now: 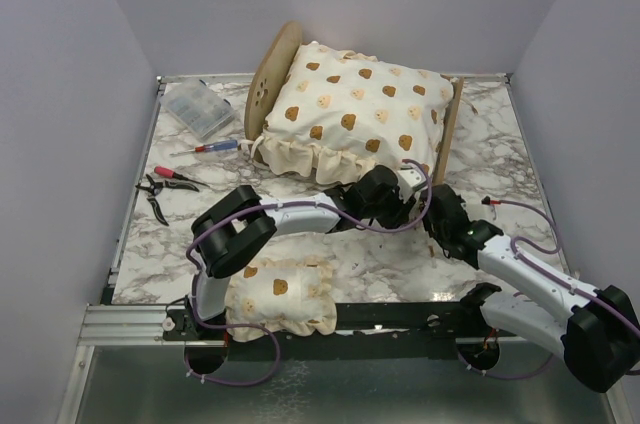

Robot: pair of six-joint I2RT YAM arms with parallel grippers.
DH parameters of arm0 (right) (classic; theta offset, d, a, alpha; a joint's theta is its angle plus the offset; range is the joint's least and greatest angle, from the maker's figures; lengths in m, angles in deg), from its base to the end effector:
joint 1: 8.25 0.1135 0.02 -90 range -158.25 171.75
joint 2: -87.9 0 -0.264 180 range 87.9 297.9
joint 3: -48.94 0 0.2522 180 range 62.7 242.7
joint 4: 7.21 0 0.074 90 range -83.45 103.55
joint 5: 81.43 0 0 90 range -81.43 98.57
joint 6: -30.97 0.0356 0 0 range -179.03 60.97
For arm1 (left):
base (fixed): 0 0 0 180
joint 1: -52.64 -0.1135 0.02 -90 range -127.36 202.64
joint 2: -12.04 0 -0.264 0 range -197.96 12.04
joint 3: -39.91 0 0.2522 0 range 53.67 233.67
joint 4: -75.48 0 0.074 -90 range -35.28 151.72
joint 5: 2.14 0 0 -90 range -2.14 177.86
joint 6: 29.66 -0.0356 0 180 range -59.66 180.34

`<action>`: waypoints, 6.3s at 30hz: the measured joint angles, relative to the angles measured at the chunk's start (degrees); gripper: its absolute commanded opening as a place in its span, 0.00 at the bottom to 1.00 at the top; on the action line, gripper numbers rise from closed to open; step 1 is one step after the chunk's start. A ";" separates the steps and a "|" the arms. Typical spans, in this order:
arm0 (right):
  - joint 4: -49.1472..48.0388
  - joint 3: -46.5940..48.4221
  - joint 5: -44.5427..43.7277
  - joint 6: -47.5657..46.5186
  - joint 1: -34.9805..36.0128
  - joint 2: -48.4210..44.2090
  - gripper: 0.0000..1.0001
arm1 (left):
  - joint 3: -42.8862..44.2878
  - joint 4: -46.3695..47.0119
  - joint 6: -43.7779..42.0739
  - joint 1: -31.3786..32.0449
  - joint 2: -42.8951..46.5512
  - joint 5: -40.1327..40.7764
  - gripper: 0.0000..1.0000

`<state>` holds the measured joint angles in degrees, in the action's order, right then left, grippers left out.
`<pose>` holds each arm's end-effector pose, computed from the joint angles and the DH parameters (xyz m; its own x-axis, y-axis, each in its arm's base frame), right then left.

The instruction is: Set up the pet bed

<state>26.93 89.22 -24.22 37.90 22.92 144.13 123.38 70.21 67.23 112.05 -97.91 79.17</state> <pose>0.1661 0.0779 0.1839 -0.0576 0.9405 -0.3350 0.6682 0.2856 0.6870 0.2135 -0.3717 0.1917 -0.3758 0.4026 -0.8347 0.8776 0.4440 -0.1809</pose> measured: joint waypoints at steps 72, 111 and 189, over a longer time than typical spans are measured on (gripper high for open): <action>6.01 -2.64 5.46 -18.53 -2.60 -1.55 0.01 | 36.06 -21.44 0.74 -5.01 0.79 25.07 0.00; 1.84 -5.66 15.15 -21.31 -17.77 -2.12 0.01 | 47.17 -25.44 -1.18 -6.43 -4.07 29.81 0.00; 3.48 28.65 20.24 -59.91 -30.18 9.46 0.43 | -8.50 -12.44 22.29 17.51 14.27 20.52 0.61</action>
<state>30.40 117.87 -3.98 -22.01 -7.26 153.59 114.88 57.78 89.53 129.56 -83.63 99.69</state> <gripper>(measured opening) 0.427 0.566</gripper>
